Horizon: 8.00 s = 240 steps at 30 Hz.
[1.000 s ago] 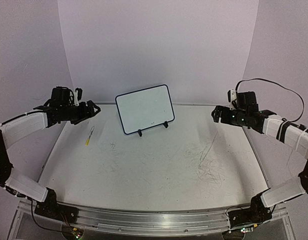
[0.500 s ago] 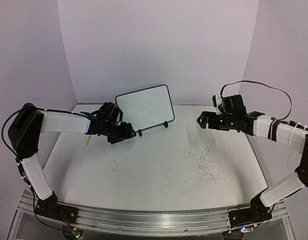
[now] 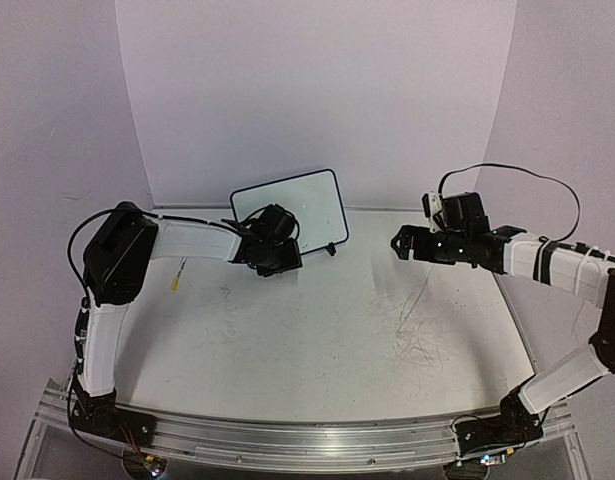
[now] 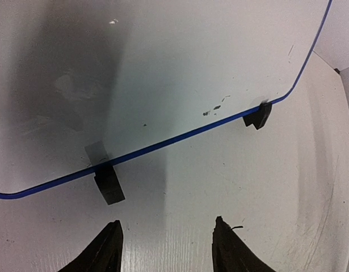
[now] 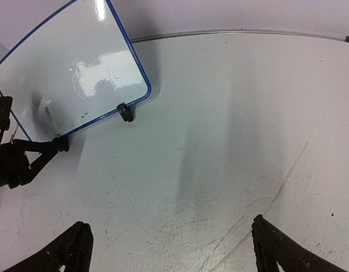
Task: Write a sentence on the whiteboard
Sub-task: Move the whiteboard stand to the center of the board, then pick up the whiteboard marker from the center of the board, then pass from the left arm to the right
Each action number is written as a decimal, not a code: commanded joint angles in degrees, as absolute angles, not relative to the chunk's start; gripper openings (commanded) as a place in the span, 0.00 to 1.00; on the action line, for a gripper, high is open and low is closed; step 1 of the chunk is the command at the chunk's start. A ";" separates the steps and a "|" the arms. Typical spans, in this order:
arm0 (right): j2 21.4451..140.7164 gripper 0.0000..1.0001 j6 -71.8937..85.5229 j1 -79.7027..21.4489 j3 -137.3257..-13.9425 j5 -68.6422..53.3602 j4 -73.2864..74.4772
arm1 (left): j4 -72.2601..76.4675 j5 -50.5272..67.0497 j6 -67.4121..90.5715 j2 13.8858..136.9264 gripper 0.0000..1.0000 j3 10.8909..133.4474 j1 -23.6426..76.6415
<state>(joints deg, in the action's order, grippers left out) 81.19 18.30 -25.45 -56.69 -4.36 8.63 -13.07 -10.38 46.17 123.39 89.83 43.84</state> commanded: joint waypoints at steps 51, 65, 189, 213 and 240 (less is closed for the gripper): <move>96.94 0.97 18.03 -33.15 -59.67 2.94 0.50 | -19.67 -24.97 38.36 129.78 0.02 92.56 51.03; 107.19 0.81 20.63 -36.80 -59.00 4.60 -7.53 | -19.65 -23.70 42.86 127.81 0.00 86.98 59.10; 53.63 0.98 20.80 -50.83 -43.47 20.68 5.74 | -26.50 -7.67 19.56 115.16 0.06 75.20 10.89; 71.18 0.94 26.76 -42.01 -58.59 -33.57 0.44 | -15.36 22.79 16.20 72.24 0.00 67.71 45.48; 82.06 0.42 31.86 -43.57 -56.57 -53.64 -15.48 | -14.95 19.89 5.64 81.40 0.00 69.17 60.00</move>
<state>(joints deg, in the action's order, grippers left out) 80.50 30.61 -42.39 -57.09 -50.96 -10.25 -16.49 20.80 7.22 81.26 67.02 59.70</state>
